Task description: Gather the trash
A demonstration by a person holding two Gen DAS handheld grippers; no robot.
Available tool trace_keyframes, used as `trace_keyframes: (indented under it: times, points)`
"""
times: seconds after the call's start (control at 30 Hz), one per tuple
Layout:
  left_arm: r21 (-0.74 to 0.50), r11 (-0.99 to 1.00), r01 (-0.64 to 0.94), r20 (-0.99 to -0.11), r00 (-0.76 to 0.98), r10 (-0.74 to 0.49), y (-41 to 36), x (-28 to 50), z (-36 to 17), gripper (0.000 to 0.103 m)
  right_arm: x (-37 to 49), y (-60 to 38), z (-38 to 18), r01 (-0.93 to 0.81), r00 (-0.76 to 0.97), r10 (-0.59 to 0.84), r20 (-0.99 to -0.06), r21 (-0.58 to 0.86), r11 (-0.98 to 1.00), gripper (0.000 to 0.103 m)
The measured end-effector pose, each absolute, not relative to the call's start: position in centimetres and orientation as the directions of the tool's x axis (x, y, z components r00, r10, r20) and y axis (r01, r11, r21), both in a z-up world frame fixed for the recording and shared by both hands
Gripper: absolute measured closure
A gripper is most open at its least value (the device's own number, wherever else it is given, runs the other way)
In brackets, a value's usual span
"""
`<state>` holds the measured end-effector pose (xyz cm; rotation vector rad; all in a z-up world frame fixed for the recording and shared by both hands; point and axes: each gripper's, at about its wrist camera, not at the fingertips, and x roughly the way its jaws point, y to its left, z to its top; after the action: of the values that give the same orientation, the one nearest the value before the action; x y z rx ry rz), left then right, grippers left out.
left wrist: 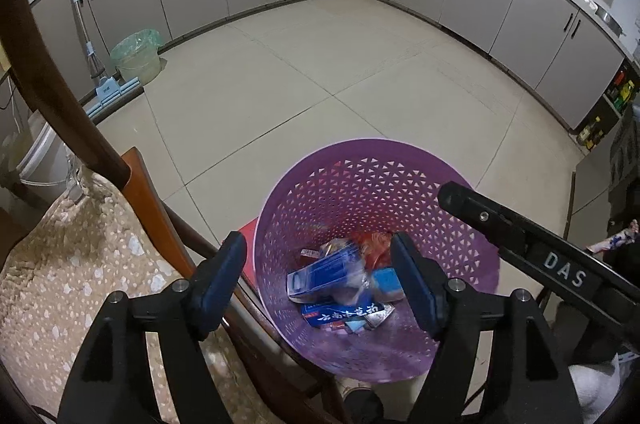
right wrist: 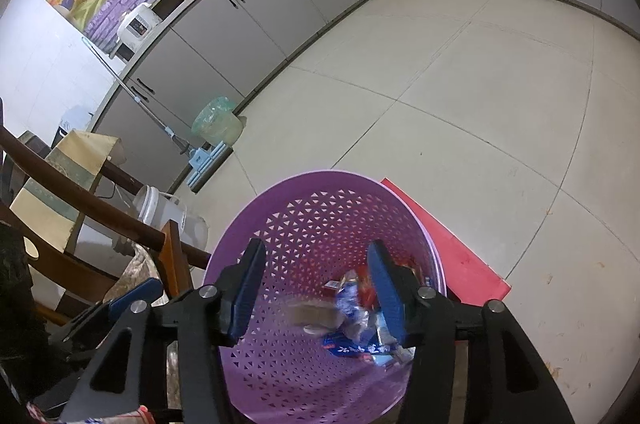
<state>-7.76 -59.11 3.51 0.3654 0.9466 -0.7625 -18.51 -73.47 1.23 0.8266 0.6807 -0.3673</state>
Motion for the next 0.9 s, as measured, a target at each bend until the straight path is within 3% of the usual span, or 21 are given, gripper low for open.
trace_keyframes:
  times: [0.3,0.57,0.8,0.9]
  points:
    - [-0.028,0.698,0.716,-0.796,0.407,-0.449,-56.2,-10.1,6.5,0.028,-19.4,-72.8,2.6,0.554,0.74,-0.099,-0.665,0.52,0.65,0.045]
    - [0.036,0.733,0.679,-0.718,0.528,-0.454,-51.3,-14.1,10.3,0.022,-21.0,-70.1,3.9,0.576,0.714,-0.216,-0.666,0.382,0.723,0.041]
    - [0.173,0.805,0.567,-0.503,0.754,-0.423,-45.5,-19.2,16.0,0.003,-23.8,-68.2,5.3,0.616,0.695,-0.31,-0.649,0.314,0.722,0.04]
    - [0.23,0.83,0.509,-0.417,0.822,-0.388,-43.5,-21.3,17.9,0.001,-25.8,-66.4,6.6,0.598,0.708,-0.291,-0.644,0.326,0.732,0.036]
